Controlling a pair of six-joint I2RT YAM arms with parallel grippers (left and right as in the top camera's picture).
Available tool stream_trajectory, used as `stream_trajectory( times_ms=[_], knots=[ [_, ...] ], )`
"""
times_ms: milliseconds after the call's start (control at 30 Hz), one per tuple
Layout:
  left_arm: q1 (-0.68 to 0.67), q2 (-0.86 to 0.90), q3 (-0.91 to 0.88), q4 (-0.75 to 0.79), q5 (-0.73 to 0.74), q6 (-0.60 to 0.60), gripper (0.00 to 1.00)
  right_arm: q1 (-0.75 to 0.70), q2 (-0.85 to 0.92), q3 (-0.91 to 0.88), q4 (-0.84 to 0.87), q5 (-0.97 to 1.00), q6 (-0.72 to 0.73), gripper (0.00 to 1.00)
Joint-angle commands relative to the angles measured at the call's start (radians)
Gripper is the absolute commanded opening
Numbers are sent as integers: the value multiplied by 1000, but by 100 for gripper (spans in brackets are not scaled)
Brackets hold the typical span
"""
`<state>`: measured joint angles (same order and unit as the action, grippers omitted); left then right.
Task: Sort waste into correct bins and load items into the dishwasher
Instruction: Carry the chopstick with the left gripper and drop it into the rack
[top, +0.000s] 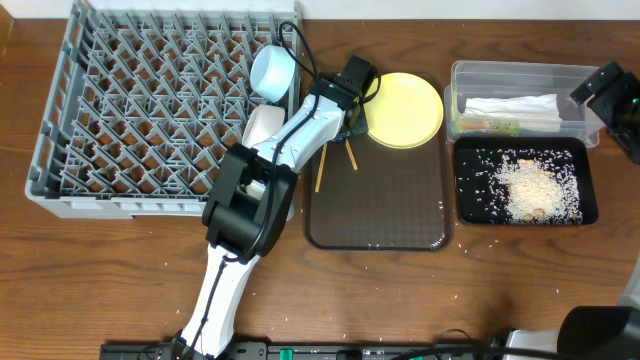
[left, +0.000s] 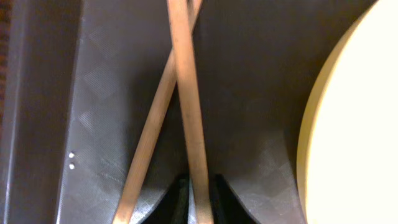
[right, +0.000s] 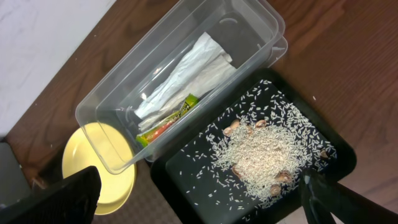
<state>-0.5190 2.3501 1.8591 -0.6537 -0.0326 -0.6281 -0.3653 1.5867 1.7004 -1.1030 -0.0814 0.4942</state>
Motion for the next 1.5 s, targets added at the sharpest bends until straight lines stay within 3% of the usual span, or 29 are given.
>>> stream_trajectory(
  times_ms=[0,200,533,900,967,1133,1333,1467],
  knots=[
    [2,40,-5,-7,-5,-6,8,-1,3,1,-1,0,14,99],
    [3,3,-2,-15,-4,9,7,-1,3,1,-1,0,14,99],
    [5,-271,0,-74,-18,251,7,-1,3,1,-1,0,14,99],
    [77,-444,0,-229,-359,502,8,-1,3,1,-1,0,14,99],
    [121,-443,-2,-249,-362,566,7,-1,3,1,-1,0,14,99],
    [251,-443,-3,-282,-345,576,7,-1,3,1,-1,0,14,99],
    [386,-430,-26,-284,-171,734,7,-1,3,1,-1,0,14,99],
    [428,-400,-63,-288,-157,748,7,-1,3,1,-1,0,14,99]
  ],
)
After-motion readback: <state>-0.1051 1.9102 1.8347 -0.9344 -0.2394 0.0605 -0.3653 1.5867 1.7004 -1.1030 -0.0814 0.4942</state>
